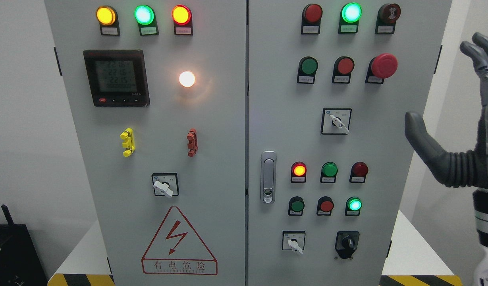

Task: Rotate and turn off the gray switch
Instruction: 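Raise the right hand up beside the cabinet door, then move the right hand toward the gray rotary switch below the red button, then pinch the gray switch knob with the right hand fingers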

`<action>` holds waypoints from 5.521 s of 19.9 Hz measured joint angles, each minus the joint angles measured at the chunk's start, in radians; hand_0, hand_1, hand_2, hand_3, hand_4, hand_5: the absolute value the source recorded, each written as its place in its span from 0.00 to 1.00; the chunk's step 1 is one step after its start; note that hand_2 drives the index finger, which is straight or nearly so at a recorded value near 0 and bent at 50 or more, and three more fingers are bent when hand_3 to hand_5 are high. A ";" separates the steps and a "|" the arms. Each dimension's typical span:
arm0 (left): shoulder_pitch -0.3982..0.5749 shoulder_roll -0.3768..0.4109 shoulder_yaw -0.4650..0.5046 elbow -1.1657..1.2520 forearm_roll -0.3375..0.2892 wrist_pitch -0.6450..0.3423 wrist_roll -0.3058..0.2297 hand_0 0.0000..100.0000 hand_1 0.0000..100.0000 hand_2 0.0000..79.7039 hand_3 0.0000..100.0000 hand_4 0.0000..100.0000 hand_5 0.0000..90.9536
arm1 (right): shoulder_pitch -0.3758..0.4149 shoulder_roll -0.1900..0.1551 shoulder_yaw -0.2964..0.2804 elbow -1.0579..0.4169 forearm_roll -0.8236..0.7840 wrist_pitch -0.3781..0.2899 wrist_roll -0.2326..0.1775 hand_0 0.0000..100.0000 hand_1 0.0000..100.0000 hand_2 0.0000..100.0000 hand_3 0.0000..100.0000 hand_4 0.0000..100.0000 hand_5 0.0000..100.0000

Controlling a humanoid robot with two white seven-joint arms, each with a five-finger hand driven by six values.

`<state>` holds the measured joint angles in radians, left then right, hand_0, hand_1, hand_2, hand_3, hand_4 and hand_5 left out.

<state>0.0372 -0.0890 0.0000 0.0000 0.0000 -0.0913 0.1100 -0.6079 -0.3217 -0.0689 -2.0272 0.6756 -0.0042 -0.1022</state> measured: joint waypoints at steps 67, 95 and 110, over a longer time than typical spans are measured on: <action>0.000 0.000 0.000 0.000 0.000 0.000 -0.001 0.12 0.39 0.00 0.00 0.00 0.00 | -0.031 0.102 0.179 0.118 0.035 0.381 -0.003 0.10 0.39 0.60 0.81 0.77 0.99; 0.000 0.000 0.000 0.000 0.000 0.000 0.000 0.12 0.39 0.00 0.00 0.00 0.00 | -0.092 0.185 0.233 0.191 0.076 0.406 0.000 0.08 0.39 0.59 0.81 0.76 0.99; 0.000 0.000 0.000 0.000 0.000 0.000 0.001 0.12 0.39 0.00 0.00 0.00 0.00 | -0.107 0.199 0.252 0.208 0.091 0.419 0.002 0.06 0.46 0.59 0.80 0.76 0.98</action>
<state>0.0371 -0.0890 0.0000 0.0000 0.0000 -0.0913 0.1114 -0.7153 -0.1228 0.1834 -1.8188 0.7668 0.4149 -0.0997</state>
